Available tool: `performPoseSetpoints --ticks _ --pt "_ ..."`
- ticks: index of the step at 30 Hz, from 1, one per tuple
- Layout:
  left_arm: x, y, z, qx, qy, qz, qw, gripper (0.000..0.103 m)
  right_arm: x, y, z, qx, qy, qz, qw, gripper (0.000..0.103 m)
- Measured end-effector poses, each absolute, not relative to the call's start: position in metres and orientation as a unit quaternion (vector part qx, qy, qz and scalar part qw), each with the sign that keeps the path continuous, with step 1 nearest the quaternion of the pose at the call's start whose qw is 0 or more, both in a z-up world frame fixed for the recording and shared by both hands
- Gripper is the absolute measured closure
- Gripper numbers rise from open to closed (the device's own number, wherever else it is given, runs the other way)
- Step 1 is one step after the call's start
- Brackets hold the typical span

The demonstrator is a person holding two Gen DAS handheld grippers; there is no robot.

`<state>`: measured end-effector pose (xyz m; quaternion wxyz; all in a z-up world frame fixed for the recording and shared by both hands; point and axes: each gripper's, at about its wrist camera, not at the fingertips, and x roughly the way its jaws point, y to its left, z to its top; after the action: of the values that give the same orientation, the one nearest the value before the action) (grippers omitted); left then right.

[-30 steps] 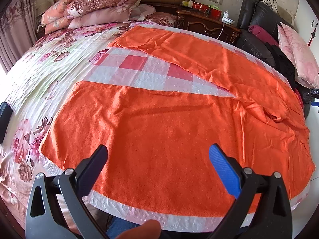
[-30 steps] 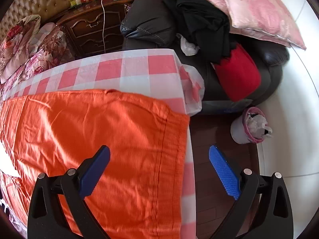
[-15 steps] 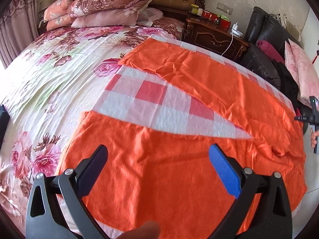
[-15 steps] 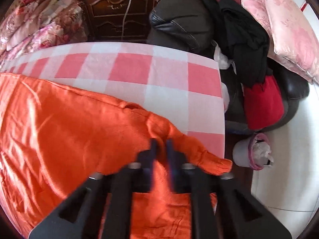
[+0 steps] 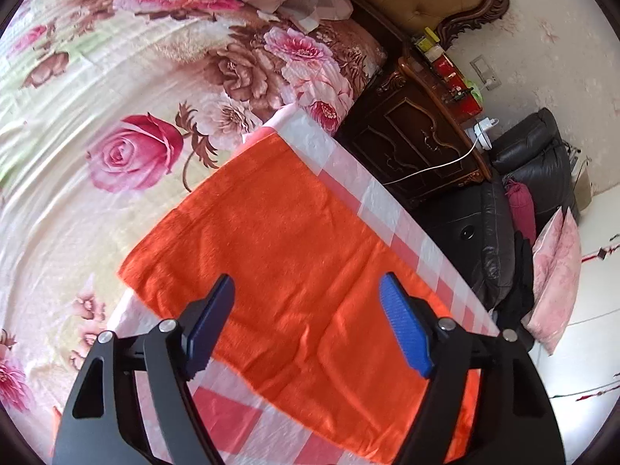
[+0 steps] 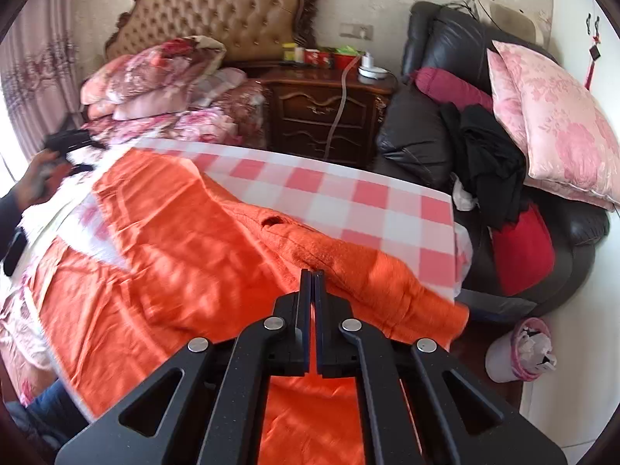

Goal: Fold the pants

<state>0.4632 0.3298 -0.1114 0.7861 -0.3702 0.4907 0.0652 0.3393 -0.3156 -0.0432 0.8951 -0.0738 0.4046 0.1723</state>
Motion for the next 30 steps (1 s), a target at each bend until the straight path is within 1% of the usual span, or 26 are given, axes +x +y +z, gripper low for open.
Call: performPoseSetpoints --ticks 1,5,8,12,14,16,17,18,20,21,22,24,29,30 --pt "0.473 0.334 -0.119 -0.388 0.493 0.064 0.776 0.035 0.325 -0.313 -0.04 -0.073 0.399 0.181 0.896 0.102" --pt "0.505 0.335 -0.141 -0.433 0.496 0.047 0.752 0.048 0.289 -0.314 -0.03 -0.051 0.388 0.194 0.9 0.102" --pt "0.522 0.329 -0.155 -0.456 0.507 0.048 0.73 0.054 0.271 -0.318 -0.021 -0.036 0.373 0.198 0.906 0.103" --pt "0.534 0.32 -0.167 -0.46 0.521 0.055 0.717 0.056 0.26 -0.328 -0.013 -0.022 0.365 0.196 0.91 0.103" --pt "0.537 0.316 -0.167 -0.47 0.515 0.054 0.715 0.056 0.264 -0.332 -0.02 -0.015 0.385 0.179 0.905 0.103" --pt "0.541 0.305 -0.164 -0.456 0.517 0.046 0.723 0.056 0.274 -0.34 -0.034 -0.007 0.421 0.143 0.896 0.103" --pt "0.541 0.3 -0.162 -0.443 0.521 0.046 0.728 0.056 0.274 -0.339 -0.039 -0.017 0.424 0.131 0.896 0.093" --pt "0.543 0.295 -0.164 -0.434 0.531 0.044 0.727 0.056 0.275 -0.334 -0.047 -0.036 0.434 0.119 0.892 0.086" --pt "0.544 0.292 -0.164 -0.426 0.535 0.045 0.729 0.056 0.276 -0.319 -0.066 -0.08 0.455 0.122 0.878 0.075" --pt "0.544 0.291 -0.163 -0.423 0.535 0.044 0.73 0.056 0.274 -0.311 -0.075 -0.102 0.459 0.127 0.874 0.042" --pt "0.544 0.29 -0.163 -0.422 0.535 0.043 0.73 0.056 0.272 -0.304 -0.081 -0.122 0.458 0.13 0.871 0.012" --pt "0.543 0.29 -0.163 -0.419 0.537 0.04 0.731 0.055 0.266 -0.284 -0.097 -0.185 0.441 0.141 0.867 0.011" --pt "0.536 0.291 -0.162 -0.408 0.541 0.031 0.735 0.055 0.268 -0.252 -0.148 -0.297 0.457 0.16 0.823 0.013" --pt "0.535 0.293 -0.162 -0.41 0.54 0.031 0.734 0.055 0.271 -0.249 -0.157 -0.313 0.459 0.155 0.817 0.021"
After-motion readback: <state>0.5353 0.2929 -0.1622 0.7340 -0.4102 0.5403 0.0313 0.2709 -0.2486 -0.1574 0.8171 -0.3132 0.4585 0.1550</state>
